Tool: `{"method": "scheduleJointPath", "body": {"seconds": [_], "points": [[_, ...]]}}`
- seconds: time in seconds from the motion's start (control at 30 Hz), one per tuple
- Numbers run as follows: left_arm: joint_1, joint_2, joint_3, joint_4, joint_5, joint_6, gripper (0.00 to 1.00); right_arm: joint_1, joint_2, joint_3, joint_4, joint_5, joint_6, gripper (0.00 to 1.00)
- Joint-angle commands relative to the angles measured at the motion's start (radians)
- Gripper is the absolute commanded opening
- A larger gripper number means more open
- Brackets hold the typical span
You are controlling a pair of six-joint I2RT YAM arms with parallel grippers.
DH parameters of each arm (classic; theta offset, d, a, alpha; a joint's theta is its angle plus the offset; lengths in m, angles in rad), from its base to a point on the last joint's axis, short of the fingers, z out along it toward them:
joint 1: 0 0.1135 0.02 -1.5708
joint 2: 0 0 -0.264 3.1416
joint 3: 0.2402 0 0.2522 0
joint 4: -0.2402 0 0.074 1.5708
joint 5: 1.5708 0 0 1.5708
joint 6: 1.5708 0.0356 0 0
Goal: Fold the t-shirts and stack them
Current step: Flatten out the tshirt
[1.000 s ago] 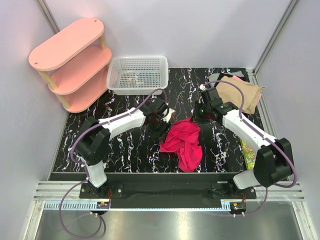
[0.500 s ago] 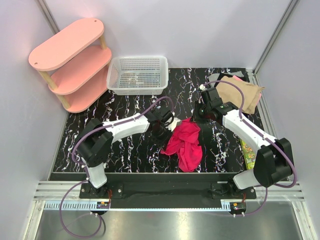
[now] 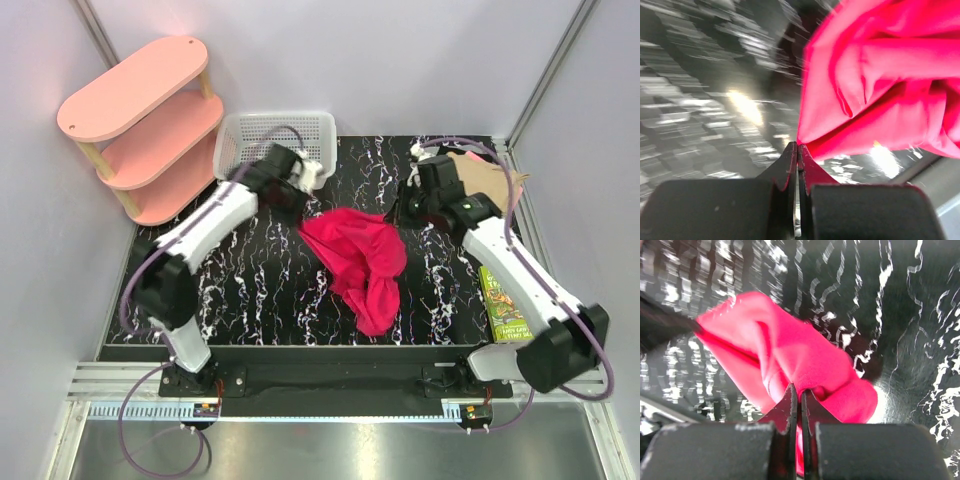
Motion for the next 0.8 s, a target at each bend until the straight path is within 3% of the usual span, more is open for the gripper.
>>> {"method": "scheduleJointPath", "body": {"seconds": [0.0, 0.23, 0.33, 0.6, 0.77], "points": [[0.098, -0.255, 0.093, -0.110, -0.130, 0.167, 0.00, -0.006, -0.149, 0.086, -0.055, -0.052, 0.005, 0.00], [0.139, -0.561, -0.007, -0.230, -0.190, 0.325, 0.00, -0.005, -0.358, 0.031, -0.143, -0.151, 0.069, 0.00], [0.139, -0.666, 0.020, -0.313, -0.199, 0.377, 0.00, -0.005, -0.433, 0.040, -0.197, -0.184, 0.094, 0.00], [0.138, -0.800, 0.159, -0.577, -0.213, 0.488, 0.00, -0.005, -0.608, 0.061, -0.302, -0.277, 0.212, 0.00], [0.138, -0.849, 0.093, -0.658, -0.224, 0.546, 0.00, -0.005, -0.663, 0.028, -0.341, -0.269, 0.238, 0.00]]}}
